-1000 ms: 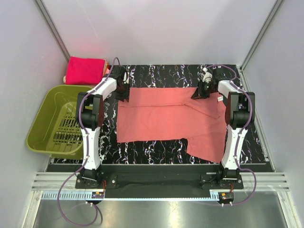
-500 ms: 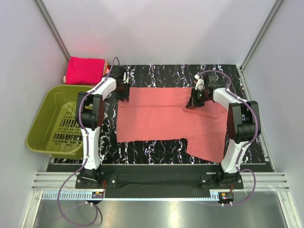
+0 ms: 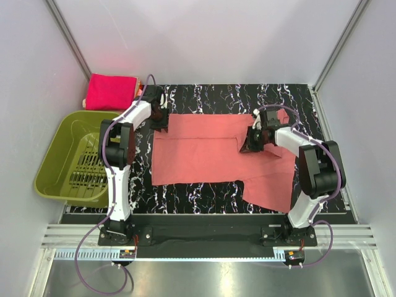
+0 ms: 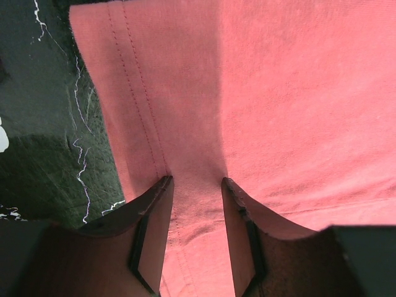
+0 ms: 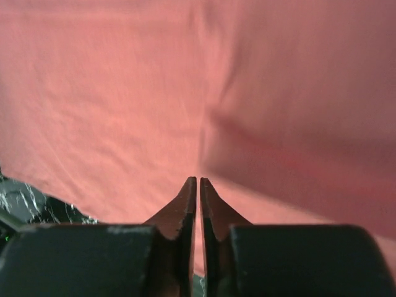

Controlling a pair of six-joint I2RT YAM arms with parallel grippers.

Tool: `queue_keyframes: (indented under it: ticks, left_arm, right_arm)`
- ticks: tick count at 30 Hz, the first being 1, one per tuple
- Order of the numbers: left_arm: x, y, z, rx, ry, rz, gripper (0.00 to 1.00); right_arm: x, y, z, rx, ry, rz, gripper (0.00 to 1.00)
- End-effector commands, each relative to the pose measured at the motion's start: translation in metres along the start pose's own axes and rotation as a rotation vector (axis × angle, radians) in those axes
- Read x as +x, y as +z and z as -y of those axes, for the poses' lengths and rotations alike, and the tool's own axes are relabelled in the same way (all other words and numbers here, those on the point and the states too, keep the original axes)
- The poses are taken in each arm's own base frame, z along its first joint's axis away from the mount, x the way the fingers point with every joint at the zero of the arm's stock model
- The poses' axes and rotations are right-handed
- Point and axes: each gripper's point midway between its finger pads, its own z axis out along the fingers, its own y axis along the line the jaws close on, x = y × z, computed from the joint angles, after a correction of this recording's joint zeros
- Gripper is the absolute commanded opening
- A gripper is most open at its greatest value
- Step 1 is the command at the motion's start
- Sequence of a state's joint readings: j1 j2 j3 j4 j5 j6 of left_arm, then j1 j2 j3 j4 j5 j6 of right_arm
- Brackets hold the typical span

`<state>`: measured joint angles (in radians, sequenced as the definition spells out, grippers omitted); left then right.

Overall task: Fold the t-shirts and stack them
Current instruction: Fold the tshirt

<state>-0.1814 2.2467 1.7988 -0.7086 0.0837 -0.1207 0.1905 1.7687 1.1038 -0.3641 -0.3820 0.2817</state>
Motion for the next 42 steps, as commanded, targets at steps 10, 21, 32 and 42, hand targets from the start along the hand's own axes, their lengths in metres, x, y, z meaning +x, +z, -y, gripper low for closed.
queue_keyframes:
  ticks: [10,21,32,42]
  left_arm:
    - [-0.007,-0.001,-0.009,-0.014,0.012,0.016,0.45]
    - [-0.036,-0.022,0.011,0.073,-0.021,0.092,0.46]
    - [-0.062,-0.011,0.005,0.058,-0.032,0.133,0.47]
    - [-0.055,0.011,-0.014,0.055,-0.069,0.094,0.48]
  right_arm:
    - [-0.07,-0.063,0.012,0.127,0.103,0.253,0.36]
    - [-0.173,-0.067,0.136,0.195,0.237,0.358,0.42]
    - [-0.218,-0.034,0.173,0.087,0.158,0.358,0.43]
    - [-0.224,-0.037,0.197,0.093,0.128,0.37,0.42]
